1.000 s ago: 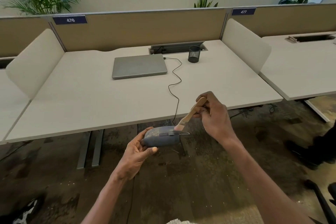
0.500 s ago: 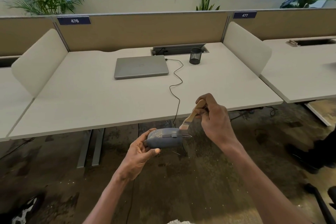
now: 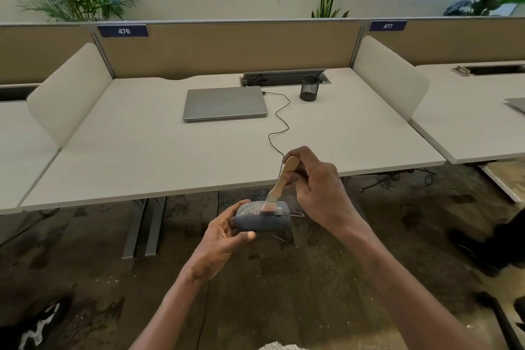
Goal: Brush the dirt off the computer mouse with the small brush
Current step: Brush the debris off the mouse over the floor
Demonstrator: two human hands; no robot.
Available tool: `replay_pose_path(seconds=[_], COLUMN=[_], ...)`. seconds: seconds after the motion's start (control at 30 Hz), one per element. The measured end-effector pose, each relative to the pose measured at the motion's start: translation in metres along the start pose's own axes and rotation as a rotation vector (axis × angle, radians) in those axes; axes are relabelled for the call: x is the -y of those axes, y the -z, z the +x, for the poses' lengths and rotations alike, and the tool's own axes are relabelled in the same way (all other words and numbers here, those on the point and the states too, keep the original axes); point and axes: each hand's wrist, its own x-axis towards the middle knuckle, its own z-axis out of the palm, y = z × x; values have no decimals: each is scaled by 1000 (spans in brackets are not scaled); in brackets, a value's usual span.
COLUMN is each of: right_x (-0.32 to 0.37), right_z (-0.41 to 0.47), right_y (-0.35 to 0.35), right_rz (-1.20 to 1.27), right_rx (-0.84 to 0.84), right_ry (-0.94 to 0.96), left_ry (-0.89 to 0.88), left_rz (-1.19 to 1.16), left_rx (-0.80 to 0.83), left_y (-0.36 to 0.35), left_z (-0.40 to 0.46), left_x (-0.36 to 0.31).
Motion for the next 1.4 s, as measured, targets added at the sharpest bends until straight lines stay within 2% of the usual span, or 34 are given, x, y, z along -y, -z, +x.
replay_pose_path(seconds=[0.1, 0.23, 0.4, 0.57, 0.7, 0.87, 1.1, 1.4], right_x=[4, 8, 11, 10, 7, 5, 4, -3], right_z=[-1, 2, 1, 5, 6, 12, 17, 24], right_y=[-5, -8, -10, -9, -8, -8, -5, -10], right_rz=[2, -19, -46, -5, -42, -40, -21, -17], right_rx=[91, 53, 140, 85, 138, 116, 141, 82], right_ry=[22, 40, 64, 17, -8, -47, -38, -47], left_ry=[-11, -14, -18, -15, -14, -9, -15, -18], left_rz=[22, 27, 58, 54, 72, 60, 37, 37], left_rx=[-10, -13, -4, -5, 19, 23, 23, 46], left_y=[0, -1, -1, -3, -4, -8, -5, -3], left_z=[-1, -2, -2, -1, 0, 3, 5, 9], left_x=[0, 3, 6, 9, 9, 9, 8, 12])
